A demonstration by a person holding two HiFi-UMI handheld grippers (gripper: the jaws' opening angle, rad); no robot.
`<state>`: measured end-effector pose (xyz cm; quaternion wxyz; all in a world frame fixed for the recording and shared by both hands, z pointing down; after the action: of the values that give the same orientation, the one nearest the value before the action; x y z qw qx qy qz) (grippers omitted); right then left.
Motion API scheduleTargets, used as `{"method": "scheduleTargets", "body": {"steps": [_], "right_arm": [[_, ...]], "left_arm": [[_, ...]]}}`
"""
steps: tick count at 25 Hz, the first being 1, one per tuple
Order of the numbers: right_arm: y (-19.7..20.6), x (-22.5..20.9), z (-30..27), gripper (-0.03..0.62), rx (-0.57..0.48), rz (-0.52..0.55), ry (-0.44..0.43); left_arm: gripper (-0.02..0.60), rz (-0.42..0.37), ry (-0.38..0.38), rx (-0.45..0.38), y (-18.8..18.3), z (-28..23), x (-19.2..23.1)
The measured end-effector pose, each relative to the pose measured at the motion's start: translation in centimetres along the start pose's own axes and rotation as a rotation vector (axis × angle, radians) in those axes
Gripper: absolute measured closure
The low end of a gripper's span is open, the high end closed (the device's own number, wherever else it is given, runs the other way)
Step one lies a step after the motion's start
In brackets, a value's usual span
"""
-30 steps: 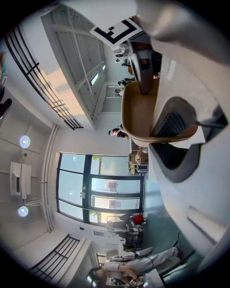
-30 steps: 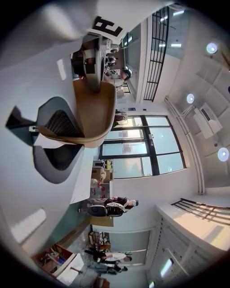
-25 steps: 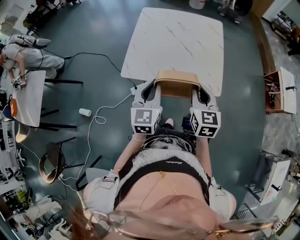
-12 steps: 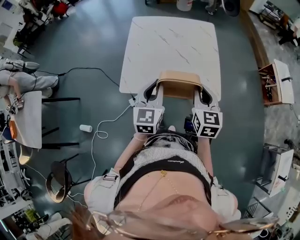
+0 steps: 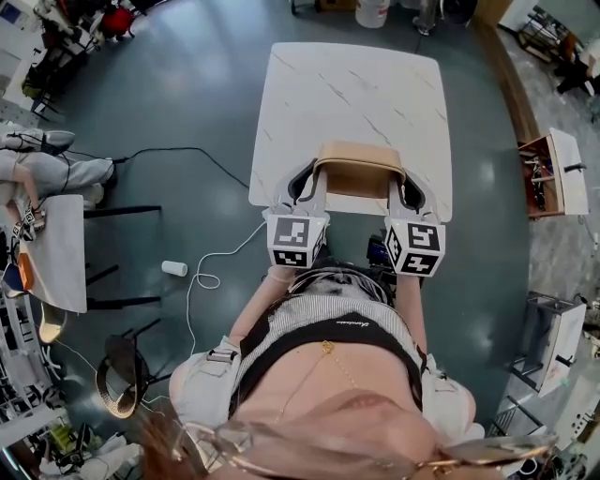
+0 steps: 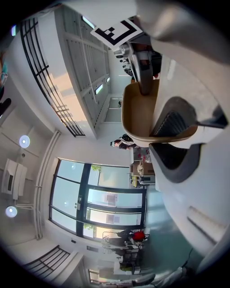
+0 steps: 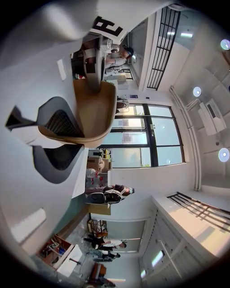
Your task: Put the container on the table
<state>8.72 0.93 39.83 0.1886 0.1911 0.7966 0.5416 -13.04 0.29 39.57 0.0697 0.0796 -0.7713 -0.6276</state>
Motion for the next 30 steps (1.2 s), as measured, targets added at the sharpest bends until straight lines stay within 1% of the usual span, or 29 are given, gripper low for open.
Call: {"method": "scheduleTargets", "body": {"steps": [8,12,20,25,30], "right_arm": [[-0.6,0.9,-3.7,0.539,0.003,-0.007,0.014],[-0.5,0.9,-4.6,0.537,0.007,-0.016,0.026],[-0.3,1.2,-5.7,0.537,0.026,-0.028,0.043],[-0.3,-0.3,-6.4,0.538,0.036,-0.03,0.03],[-1.0,-3.0,-7.5,0.536,0.036,-0.026,-0.003]], "left_arm": [[0.557,-0.004,0.015,0.007,0.2,-2.4,3.2],[0.557,-0.014,0.031,0.013,0.2,-3.2,3.9],[0.555,-0.009,0.053,0.035,0.6,-4.2,4.8],[0.555,-0.005,0.042,0.047,0.8,-5.4,4.2],[0.555,-0.003,0.01,0.048,0.2,-7.6,3.0]]}}
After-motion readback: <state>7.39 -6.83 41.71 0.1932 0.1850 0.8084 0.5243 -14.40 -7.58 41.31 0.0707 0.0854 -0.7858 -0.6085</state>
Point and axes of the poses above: the fingertips, and each gripper's own axes: z backward along the fingers, x to its left, y out of its underside, the point moved 9 cm from there along z, backward along the fingers, and after that the axes turned 13 degrees about -y, right-handed, at the moved point
